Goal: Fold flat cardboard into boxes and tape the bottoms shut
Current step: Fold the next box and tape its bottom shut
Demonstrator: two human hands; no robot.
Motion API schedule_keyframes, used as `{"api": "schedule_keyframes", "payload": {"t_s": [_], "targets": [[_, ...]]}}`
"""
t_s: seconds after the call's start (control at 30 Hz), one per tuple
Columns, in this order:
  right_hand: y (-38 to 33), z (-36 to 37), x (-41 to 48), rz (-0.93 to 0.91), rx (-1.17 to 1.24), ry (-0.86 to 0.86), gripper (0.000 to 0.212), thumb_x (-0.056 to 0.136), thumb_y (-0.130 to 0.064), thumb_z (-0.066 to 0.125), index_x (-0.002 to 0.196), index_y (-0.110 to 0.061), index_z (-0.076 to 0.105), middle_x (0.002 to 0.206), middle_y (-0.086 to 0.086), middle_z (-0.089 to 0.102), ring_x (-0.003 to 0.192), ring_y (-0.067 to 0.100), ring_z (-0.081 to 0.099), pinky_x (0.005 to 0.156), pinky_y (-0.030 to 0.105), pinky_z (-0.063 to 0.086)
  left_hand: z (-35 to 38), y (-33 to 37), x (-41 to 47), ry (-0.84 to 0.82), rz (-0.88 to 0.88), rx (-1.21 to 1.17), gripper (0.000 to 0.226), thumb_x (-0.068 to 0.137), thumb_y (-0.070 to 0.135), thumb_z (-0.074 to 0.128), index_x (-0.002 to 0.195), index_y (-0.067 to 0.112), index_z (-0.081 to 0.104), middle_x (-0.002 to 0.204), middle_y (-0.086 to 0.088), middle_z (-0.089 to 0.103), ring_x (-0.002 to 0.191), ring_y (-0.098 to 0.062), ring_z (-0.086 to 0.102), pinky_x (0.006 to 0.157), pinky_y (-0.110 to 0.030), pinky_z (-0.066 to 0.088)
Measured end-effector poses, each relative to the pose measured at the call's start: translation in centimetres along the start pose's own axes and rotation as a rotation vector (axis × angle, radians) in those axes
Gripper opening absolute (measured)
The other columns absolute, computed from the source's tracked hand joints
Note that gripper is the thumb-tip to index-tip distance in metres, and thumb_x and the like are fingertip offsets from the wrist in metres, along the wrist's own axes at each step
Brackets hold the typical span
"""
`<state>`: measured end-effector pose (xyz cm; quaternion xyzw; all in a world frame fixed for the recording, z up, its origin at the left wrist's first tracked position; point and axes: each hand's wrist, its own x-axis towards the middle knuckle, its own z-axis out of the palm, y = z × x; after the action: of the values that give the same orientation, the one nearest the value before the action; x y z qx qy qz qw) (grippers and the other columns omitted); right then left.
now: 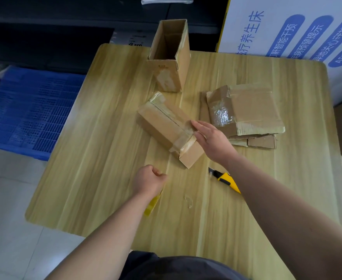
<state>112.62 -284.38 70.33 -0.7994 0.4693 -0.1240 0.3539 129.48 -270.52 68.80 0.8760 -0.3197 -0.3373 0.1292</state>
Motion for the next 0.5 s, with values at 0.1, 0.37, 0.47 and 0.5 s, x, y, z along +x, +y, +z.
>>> {"api": "schedule_keyframes", "payload": {"t_s": [0.1, 0.37, 0.47, 0.5], "targets": [[-0.25, 0.21, -0.07, 0.012, 0.027, 0.005, 0.043, 0.103, -0.023, 0.042, 0.145, -0.016, 0.041, 0.148, 0.007, 0.043, 0.136, 0.023, 0.038, 0.115, 0.03, 0.024, -0.41, -0.07, 0.18, 0.028, 0.06, -0.122, 0.013, 0.071, 0.019, 0.074, 0.071, 0.019, 0.061, 0.077, 0.004, 0.063, 0.071, -0.019, 0.059, 0.059, -0.023, 0.034], [0.04, 0.4, -0.3, 0.038, 0.046, 0.008, 0.043, 0.104, -0.022, 0.039, 0.146, -0.02, 0.039, 0.149, 0.005, 0.041, 0.138, 0.021, 0.036, 0.115, 0.029, 0.023, -0.78, -0.14, 0.73, 0.015, 0.207, 0.01, 0.036, 0.077, 0.023, 0.068, 0.11, 0.033, 0.057, 0.104, 0.007, 0.055, 0.078, -0.016, 0.054, 0.066, -0.026, 0.038], [0.17, 0.42, -0.43, 0.039, 0.054, 0.007, 0.042, 0.104, -0.02, 0.039, 0.146, -0.019, 0.04, 0.149, 0.006, 0.042, 0.137, 0.021, 0.037, 0.114, 0.027, 0.024, -0.7, -0.46, 0.48, 0.0, 0.324, 0.158, 0.044, 0.081, 0.02, 0.063, 0.121, 0.034, 0.053, 0.113, 0.006, 0.053, 0.087, -0.022, 0.061, 0.072, -0.03, 0.046], [0.18, 0.48, -0.49, 0.035, 0.056, 0.009, 0.042, 0.104, -0.02, 0.039, 0.145, -0.019, 0.041, 0.148, 0.006, 0.043, 0.136, 0.021, 0.038, 0.113, 0.026, 0.025, -0.53, -0.62, 0.39, 0.0, 0.388, 0.253, 0.037, 0.083, 0.019, 0.061, 0.117, 0.032, 0.056, 0.117, 0.006, 0.053, 0.089, -0.024, 0.063, 0.071, -0.03, 0.046]]}}
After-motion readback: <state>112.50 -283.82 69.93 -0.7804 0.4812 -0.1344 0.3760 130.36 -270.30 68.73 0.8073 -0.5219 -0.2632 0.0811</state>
